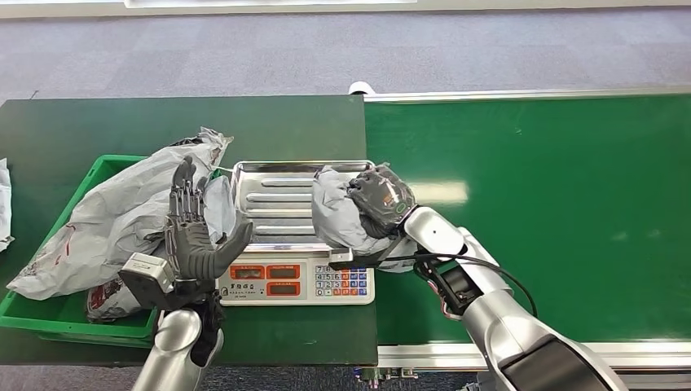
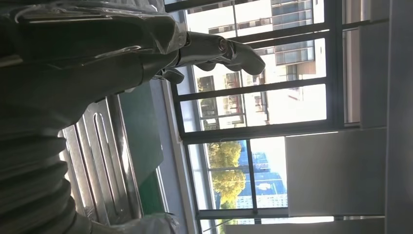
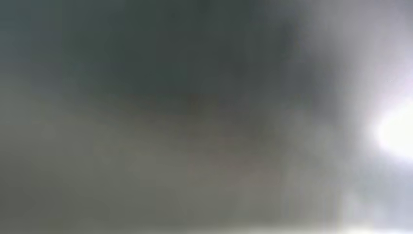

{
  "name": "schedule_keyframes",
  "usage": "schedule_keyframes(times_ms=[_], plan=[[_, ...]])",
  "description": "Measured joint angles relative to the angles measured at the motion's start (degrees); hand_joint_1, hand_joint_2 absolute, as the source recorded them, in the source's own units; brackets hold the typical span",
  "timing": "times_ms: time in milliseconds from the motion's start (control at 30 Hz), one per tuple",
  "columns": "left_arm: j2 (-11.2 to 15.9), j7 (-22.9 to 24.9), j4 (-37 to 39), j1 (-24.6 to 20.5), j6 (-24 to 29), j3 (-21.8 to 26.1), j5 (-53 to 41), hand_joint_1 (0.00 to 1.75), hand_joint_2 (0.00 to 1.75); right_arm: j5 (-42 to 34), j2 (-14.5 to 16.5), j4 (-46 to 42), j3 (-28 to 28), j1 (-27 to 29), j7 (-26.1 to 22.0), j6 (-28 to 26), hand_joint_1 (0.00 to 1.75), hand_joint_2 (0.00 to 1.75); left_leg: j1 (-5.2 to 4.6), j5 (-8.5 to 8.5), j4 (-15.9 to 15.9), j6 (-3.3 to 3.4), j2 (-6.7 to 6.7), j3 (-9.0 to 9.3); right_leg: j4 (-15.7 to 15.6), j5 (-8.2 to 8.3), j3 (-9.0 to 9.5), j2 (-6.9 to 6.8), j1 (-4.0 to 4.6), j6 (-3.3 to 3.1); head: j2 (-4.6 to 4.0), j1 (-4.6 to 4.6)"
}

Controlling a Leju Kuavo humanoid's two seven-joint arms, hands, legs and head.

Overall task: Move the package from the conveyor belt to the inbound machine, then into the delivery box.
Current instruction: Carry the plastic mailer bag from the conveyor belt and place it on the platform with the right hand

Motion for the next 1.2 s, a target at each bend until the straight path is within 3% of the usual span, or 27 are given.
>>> schedule_keyframes(times_ms=[333,567,933,1033,1067,1167,1200], plan=[[-0.2,0.0,0.2,0.0,0.0,0.0,-0.1,0.0,1.75,-5.7,4.0,3.4,1.2,0.9,-7.2,1.0,1.75,0.0,0.01,0.0,0.0,0.0,-0.04,0.0,0.0,-0.01,0.0,0.0,0.01,-0.01,0.0,0.01],[-0.2,0.0,0.7,-1.0,0.0,0.0,-0.1,0.0,1.75,-14.0,6.9,3.7,2.6,3.4,-15.1,9.9,1.75,0.0,0.01,0.0,0.0,-0.01,-0.02,0.0,0.0,-0.01,-0.02,0.0,0.01,-0.01,-0.01,-0.01],[-0.2,0.0,1.1,-1.1,0.3,0.6,0.3,0.0,1.75,-18.6,8.0,3.4,7.6,5.1,-14.5,13.4,1.75,0.0,0.01,-0.01,0.0,-0.01,0.0,-0.01,0.0,-0.01,-0.02,0.0,0.02,-0.02,-0.01,0.01],[-0.2,0.0,1.2,-1.1,0.5,0.6,0.3,0.0,1.75,-20.2,8.1,3.4,8.7,5.1,-15.2,16.6,1.64,0.0,0.01,-0.01,0.0,-0.01,-0.01,-0.01,0.0,-0.01,-0.02,0.0,0.02,-0.02,0.0,0.01],[-0.2,0.0,1.2,-1.1,0.6,0.7,0.3,0.0,1.75,-20.8,8.1,3.4,9.0,5.1,-15.5,17.8,1.37,0.0,0.01,-0.01,0.0,-0.01,0.0,0.0,0.0,-0.01,-0.02,0.0,0.02,-0.02,0.0,0.01],[-0.2,0.0,1.4,-1.1,0.9,0.7,0.4,0.0,1.75,-21.9,8.1,3.4,10.3,5.0,-15.5,20.7,0.17,0.0,0.02,-0.01,0.0,-0.01,0.0,0.0,0.0,-0.01,-0.02,0.01,0.02,-0.02,0.0,0.0],[-0.2,0.0,1.4,-1.1,1.0,0.7,0.4,0.0,1.75,-22.3,8.1,3.4,10.7,5.0,-15.3,21.2,0.0,0.0,0.02,-0.01,0.0,-0.01,0.0,0.0,0.0,-0.01,-0.02,0.01,0.02,-0.02,0.0,0.0]])
